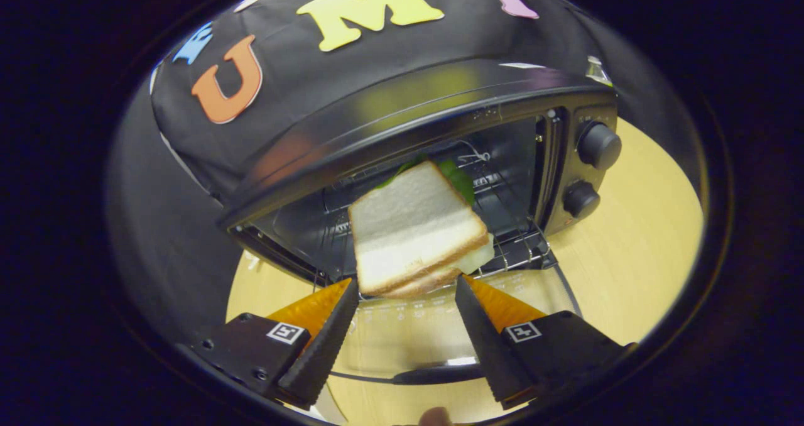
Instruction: Open the toaster oven, put the food inside, and close the toaster oven door.
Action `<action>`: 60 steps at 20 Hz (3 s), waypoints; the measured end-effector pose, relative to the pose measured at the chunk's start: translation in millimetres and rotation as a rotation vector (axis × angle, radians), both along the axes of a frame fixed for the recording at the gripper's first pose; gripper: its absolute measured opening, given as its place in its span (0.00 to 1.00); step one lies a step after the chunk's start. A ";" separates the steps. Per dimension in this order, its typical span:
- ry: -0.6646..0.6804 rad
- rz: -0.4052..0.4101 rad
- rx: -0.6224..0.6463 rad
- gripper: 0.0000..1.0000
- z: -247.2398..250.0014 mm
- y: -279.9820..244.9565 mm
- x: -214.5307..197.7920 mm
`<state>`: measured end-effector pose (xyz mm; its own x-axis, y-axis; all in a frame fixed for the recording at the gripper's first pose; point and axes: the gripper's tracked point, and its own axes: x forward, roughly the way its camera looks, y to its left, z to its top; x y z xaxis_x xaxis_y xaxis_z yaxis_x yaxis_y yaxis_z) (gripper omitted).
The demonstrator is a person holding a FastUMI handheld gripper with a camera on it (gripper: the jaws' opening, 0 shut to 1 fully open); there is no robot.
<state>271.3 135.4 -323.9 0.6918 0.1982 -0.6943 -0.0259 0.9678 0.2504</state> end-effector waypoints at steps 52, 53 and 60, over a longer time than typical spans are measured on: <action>-0.495 0.022 -0.315 1.00 33.0 -13.0 -69.8; -0.530 0.021 -0.320 1.00 46.1 -13.8 -65.5; -0.651 -0.002 -0.294 1.00 106.3 -27.1 -79.0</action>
<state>192.3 108.3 -217.5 0.9842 0.0645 -0.1648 -0.0796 0.9930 -0.0870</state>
